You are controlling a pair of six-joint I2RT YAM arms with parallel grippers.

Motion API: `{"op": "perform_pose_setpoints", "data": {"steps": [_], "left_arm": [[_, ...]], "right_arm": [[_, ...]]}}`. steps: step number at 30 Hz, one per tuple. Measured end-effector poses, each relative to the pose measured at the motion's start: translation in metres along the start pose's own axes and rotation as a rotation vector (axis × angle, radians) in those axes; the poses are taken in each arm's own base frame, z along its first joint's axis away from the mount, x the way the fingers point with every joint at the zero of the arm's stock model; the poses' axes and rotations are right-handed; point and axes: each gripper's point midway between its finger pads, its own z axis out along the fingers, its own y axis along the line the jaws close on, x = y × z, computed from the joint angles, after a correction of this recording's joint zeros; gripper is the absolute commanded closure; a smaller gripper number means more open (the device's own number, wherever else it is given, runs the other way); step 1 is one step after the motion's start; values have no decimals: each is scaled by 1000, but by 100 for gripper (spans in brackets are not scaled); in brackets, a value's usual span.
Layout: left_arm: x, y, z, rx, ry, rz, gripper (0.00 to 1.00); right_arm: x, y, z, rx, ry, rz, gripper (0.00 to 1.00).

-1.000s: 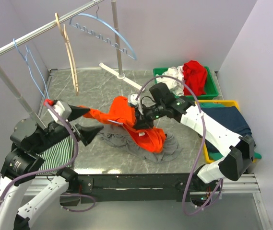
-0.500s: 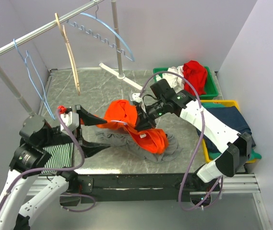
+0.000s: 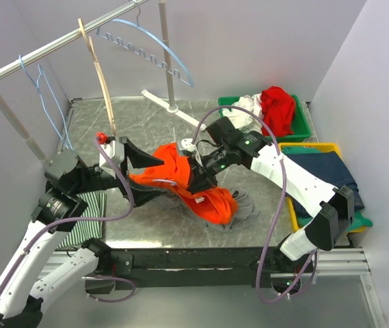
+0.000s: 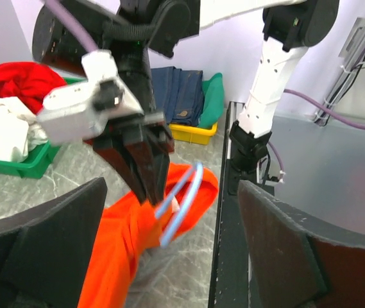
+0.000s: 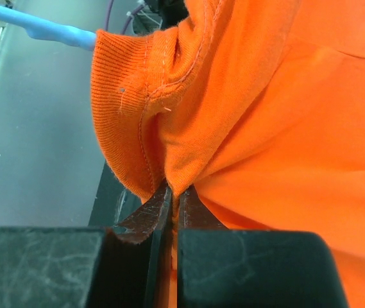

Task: Remove the t-shirt from the hanger
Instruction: Pick up the hanger at the center of the board.

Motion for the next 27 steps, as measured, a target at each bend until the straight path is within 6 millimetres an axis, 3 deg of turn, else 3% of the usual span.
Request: {"op": "perform_pose_setpoints", "data": {"steps": [4,8,15,21,24,25,27], "left_arm": [[-4,0,8,4,6,-13,33],[-2,-3,18,12,21,-27,34],[22,-2,30,-34,101,-71,39],[31,8,32,-95,130,-73,68],[33,12,34,-108,137,-62,85],[32,13,35,-110,137,-59,95],[31,18,35,-129,134,-45,99]], "right_arm": [[-3,-3,6,-2,-10,7,100],[-11,-8,7,13,-36,-1,100],[-14,-11,8,23,-52,-1,100],[-16,-9,7,26,-60,-8,100],[-16,-6,6,29,-65,-13,100],[-15,-4,6,25,-66,-9,100],[-14,0,6,12,-67,-2,100]]}}
